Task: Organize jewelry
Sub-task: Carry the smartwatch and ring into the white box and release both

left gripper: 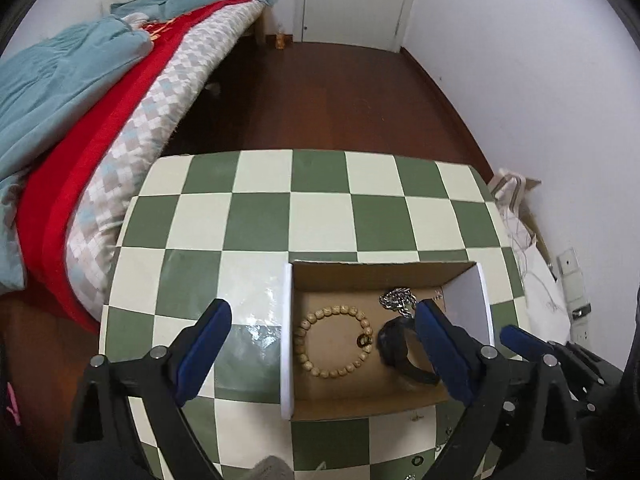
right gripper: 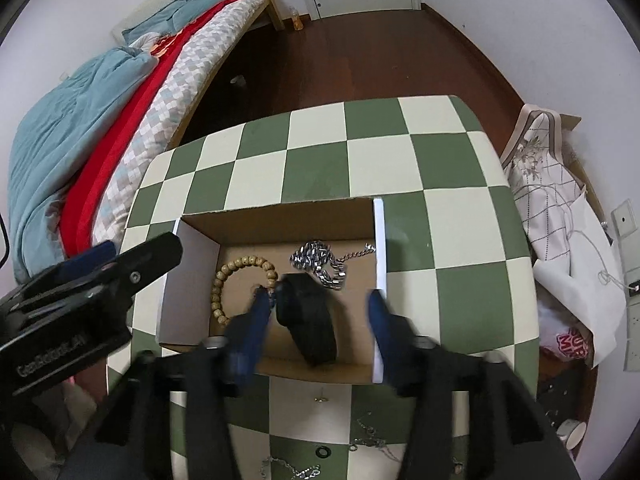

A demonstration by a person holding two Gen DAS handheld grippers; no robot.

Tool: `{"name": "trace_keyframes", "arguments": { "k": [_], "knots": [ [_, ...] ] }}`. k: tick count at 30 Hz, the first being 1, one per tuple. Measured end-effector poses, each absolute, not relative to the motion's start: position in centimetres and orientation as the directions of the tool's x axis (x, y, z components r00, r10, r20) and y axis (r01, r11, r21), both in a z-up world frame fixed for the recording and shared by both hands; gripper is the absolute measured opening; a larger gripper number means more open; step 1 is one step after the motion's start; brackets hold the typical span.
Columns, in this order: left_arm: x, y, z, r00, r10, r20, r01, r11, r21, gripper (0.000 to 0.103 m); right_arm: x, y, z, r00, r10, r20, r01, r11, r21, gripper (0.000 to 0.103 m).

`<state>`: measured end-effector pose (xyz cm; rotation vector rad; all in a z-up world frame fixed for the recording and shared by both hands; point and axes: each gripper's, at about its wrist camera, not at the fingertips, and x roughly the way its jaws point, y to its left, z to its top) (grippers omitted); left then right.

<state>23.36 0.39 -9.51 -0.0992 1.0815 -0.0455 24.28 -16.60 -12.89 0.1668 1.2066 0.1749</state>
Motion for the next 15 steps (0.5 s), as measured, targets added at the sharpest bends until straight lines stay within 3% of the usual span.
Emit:
{"name": "trace_keyframes", "arguments": {
  "k": [2, 4, 5, 6, 15],
  "knots": [
    [23.2, 0.9, -9.5, 0.476, -0.063, -0.877, -0.028, 0.996, -0.087, 0.094, 24.1, -16.7, -12.7, 0.347, 0.207, -0.915, -0.046, 0.978, 0.204, 0.059],
    [22.8, 1.2, -9.6, 0.487, -0.011, -0.874, -0.049, 0.998, -0.04, 0.103, 23.9, -16.8, -12.6, 0.35, 0.175, -0.92, -0.043, 0.984, 0.17, 0.077],
    [22.7, 1.4, -9.6, 0.491, 0.004, -0.871, -0.055, 0.998, -0.027, 0.103, 23.7, -16.8, -12.5, 0.353, 0.161, -0.922, -0.044, 0.987, 0.155, 0.09],
    [22.4, 1.6, -9.6, 0.498, 0.023, -0.867, -0.065, 0.998, -0.011, 0.103, 23.5, -16.7, -12.6, 0.352, 0.144, -0.925, -0.047, 0.99, 0.136, 0.096],
    [19.3, 2.6, -9.1, 0.534, 0.1, -0.839, -0.104, 0.993, 0.052, 0.103, 21.3, -16.6, -12.8, 0.352, 0.071, -0.933, -0.054, 0.997, 0.056, 0.103]
  ]
}}
